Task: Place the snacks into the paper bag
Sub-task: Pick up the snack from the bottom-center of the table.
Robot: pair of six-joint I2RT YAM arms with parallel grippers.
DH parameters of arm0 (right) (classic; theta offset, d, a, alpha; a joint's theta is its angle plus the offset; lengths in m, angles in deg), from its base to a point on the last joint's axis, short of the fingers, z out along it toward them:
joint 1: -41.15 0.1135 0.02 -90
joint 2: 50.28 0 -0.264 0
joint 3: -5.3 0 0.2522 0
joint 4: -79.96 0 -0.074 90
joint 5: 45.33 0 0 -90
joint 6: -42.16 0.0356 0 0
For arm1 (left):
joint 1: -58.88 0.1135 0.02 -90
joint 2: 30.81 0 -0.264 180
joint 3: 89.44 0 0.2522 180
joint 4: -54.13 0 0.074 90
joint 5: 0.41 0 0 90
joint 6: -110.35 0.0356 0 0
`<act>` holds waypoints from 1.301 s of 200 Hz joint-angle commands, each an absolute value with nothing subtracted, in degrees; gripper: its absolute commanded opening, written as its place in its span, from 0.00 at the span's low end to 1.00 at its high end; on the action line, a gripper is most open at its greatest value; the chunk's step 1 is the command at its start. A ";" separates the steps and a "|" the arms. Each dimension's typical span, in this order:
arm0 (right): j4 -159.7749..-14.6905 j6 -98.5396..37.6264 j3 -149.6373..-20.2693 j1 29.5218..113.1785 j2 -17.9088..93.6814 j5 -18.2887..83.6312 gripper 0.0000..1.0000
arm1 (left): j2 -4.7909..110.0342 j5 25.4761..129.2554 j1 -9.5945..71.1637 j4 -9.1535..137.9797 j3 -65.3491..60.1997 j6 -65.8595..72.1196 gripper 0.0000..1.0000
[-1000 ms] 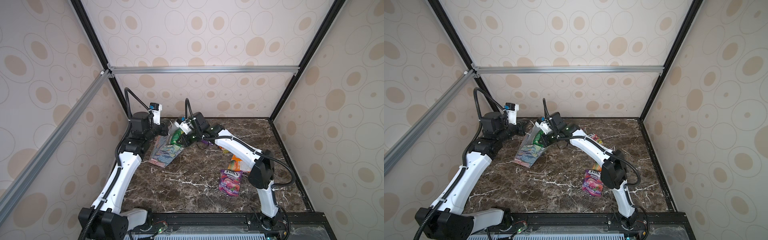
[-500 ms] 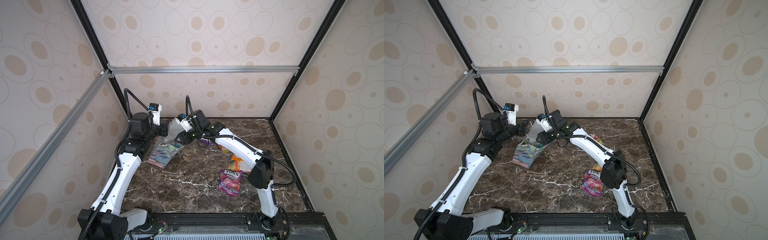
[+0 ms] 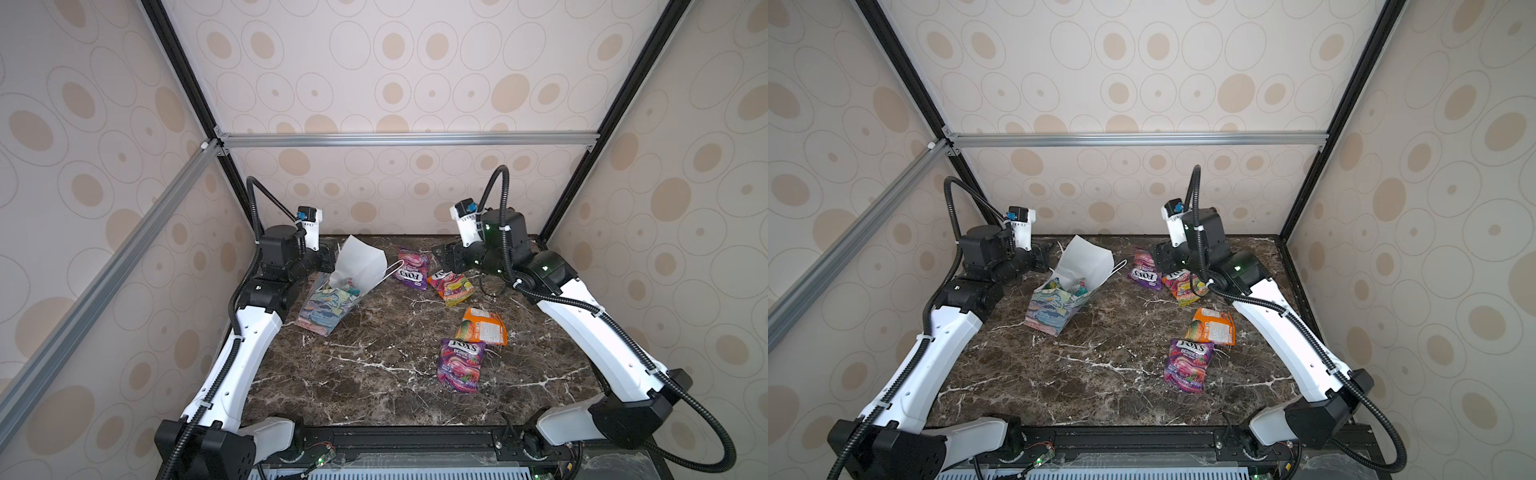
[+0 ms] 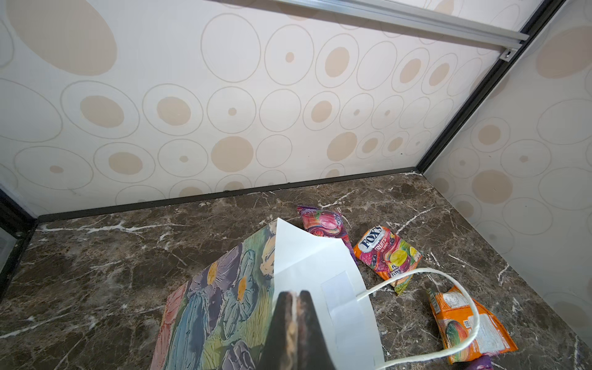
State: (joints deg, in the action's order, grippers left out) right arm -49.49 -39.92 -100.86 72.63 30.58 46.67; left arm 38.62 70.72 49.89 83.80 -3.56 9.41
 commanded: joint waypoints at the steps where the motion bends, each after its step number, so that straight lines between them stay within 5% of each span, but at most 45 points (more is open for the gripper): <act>1: -42.81 -37.32 -95.72 70.86 31.47 48.06 0.73 | 37.54 70.82 50.18 83.18 -3.16 9.88 0.00; 93: -17.20 -26.53 -82.24 74.33 32.72 50.45 0.65 | 37.75 70.25 50.18 83.27 -3.08 9.78 0.00; 184: -25.80 -14.05 -71.07 82.52 38.80 49.83 0.59 | 37.77 69.66 50.18 83.03 -3.35 9.72 0.00; 202: -26.83 -10.08 -67.51 80.97 34.37 54.94 0.59 | 37.83 69.77 50.18 83.03 -3.37 9.83 0.00; 260: -42.18 -4.64 -49.43 68.36 15.36 47.82 0.52 | 38.10 69.45 50.18 83.20 -3.26 10.00 0.00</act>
State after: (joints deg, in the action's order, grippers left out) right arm -35.76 -9.06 -54.24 70.78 19.13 49.99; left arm 38.62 70.37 49.89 83.80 -3.56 9.43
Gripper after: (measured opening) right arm 0.530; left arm 0.049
